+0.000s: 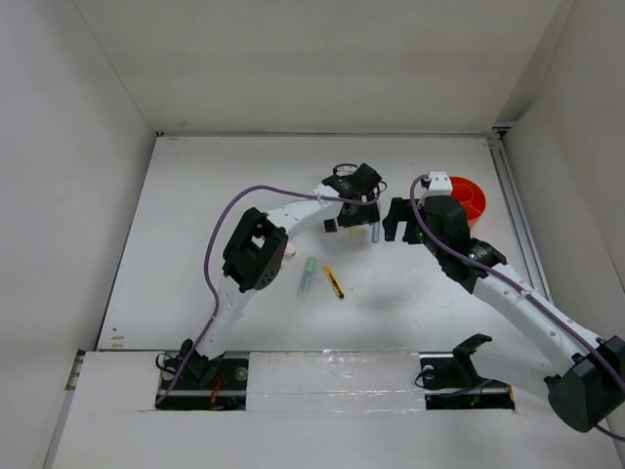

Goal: Sort the stationery into containers
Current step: Pick up the pen from the center of the board.

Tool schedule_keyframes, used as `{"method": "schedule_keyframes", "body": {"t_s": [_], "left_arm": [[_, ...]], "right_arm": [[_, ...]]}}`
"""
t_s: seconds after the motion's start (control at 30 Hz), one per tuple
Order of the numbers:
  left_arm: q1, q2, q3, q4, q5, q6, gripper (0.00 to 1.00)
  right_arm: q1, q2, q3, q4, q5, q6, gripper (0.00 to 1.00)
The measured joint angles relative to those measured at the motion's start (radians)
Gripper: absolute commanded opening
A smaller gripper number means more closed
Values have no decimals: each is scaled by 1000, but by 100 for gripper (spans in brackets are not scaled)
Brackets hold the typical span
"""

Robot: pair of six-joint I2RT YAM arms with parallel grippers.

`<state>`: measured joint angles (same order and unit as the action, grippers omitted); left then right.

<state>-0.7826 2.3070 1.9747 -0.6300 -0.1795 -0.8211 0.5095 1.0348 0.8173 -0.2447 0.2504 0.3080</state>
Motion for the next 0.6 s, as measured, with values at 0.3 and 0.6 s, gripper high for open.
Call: {"method": "schedule_keyframes", "body": {"t_s": [0.3,0.6], "left_arm": [[-12,42,31,-55,-55,-53,94],[-11,101,117,-102,-107,-68,41]], "right_arm": [[-42,-55,-35,25,-83,-2,96],[-76,-156,-61,29,-157,-10,94]]}}
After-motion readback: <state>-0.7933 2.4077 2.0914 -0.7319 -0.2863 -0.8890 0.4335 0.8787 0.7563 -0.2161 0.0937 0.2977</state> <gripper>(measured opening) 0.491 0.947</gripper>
